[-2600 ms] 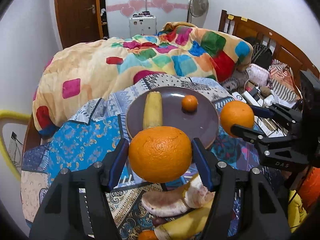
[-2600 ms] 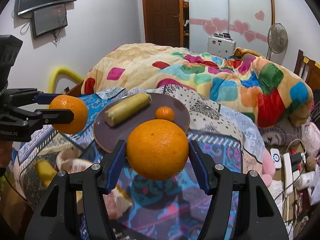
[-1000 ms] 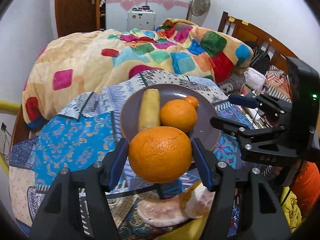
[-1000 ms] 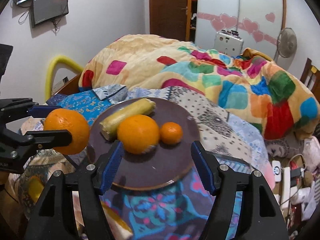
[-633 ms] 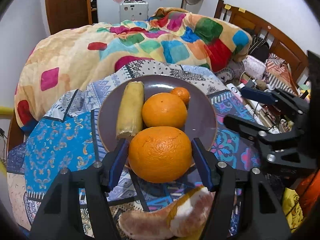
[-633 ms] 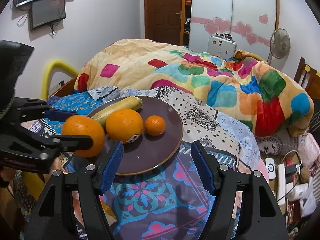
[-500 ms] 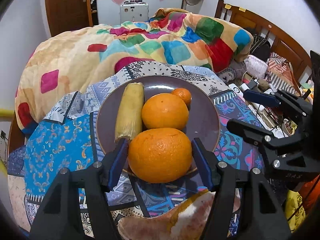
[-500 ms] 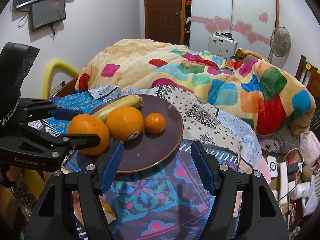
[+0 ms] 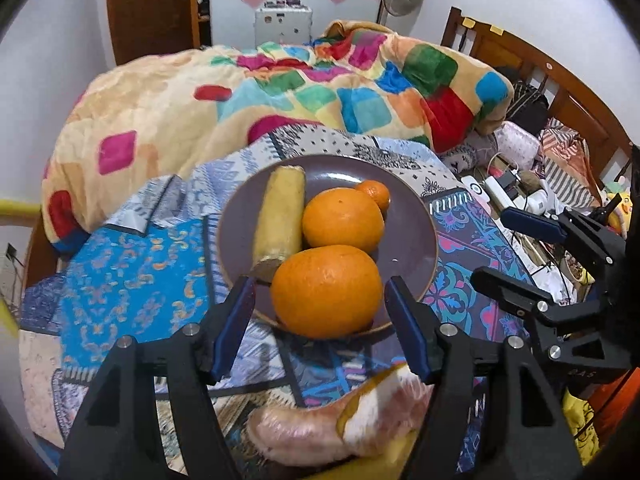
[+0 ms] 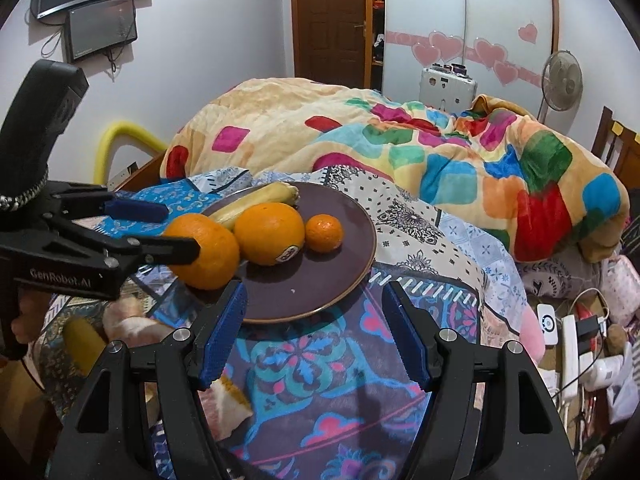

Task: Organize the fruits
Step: 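Withdraw both tools from the plate toward the pomelo and remaining yellow fruit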

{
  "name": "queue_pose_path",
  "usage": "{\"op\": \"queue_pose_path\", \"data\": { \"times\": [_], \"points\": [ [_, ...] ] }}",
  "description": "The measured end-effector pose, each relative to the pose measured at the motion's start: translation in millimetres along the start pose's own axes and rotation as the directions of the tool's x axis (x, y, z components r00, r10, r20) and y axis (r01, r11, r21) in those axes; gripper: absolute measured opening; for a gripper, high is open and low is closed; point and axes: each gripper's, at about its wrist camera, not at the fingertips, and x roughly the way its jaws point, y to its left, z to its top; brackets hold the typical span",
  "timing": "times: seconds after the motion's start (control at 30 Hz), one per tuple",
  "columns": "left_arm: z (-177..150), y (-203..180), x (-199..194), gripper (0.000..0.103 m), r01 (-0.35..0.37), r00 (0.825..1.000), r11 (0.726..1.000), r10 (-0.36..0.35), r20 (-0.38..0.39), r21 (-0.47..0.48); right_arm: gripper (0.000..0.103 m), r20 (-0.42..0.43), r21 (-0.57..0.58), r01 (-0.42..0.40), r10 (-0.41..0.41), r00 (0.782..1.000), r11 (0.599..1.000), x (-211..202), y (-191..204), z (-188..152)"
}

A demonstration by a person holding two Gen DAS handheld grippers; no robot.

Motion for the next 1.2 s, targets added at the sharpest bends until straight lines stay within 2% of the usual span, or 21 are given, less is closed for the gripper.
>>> {"op": "queue_pose_path", "data": {
  "times": [0.07, 0.2, 0.3, 0.43, 0.67, 0.9, 1.2],
  "points": [
    [-4.0, 0.3, -12.8, 0.067, -0.016, 1.0, 1.0, 0.016, 0.018, 0.003, 0.067, 0.004, 0.001, 0.001, -0.001, 1.0, 1.0, -5.5, 2.9, -1.2],
    [-17.1, 3.1, -39.3, 0.082, -0.049, 0.997, 0.999, 0.048, 0.056, 0.007, 0.067, 0.014, 0.011, -0.011, 0.011, 1.0, 1.0, -20.8, 9.6, -6.7],
    [-31.3, 8.5, -54.8, 0.083, -0.086, 0.994, 0.996, 0.085, 0.068, 0.005, 0.067, 0.014, 0.012, -0.021, 0.021, 1.0, 1.0, -30.6, 16.4, -13.8],
    [-52.2, 22.2, -62.3, 0.083, -0.092, 0.995, 0.995, 0.094, 0.042, -0.035, 0.067, 0.007, 0.009, -0.027, 0.027, 1.0, 1.0, -39.3, 25.0, -26.4],
    [-91.2, 42.6, -55.1, 0.083, -0.149, 0.989, 0.987, 0.148, -0.016, -0.057, 0.068, -0.049, 0.011, -0.051, 0.051, 0.997, 0.999, -40.1, 40.3, -57.0],
    [-117.1, 64.4, -47.5, 0.083, -0.167, 0.986, 0.98, 0.163, -0.045, -0.108, 0.068, -0.085, 0.011, -0.054, 0.055, 0.995, 0.998, -33.4, 53.4, -79.6],
    [-122.2, 72.4, -31.4, 0.083, -0.147, 0.988, 0.983, 0.139, -0.072, -0.111, 0.067, -0.157, -0.021, 0.019, -0.022, 0.987, 1.0, 4.3, 45.4, -70.4]
  ]
}}
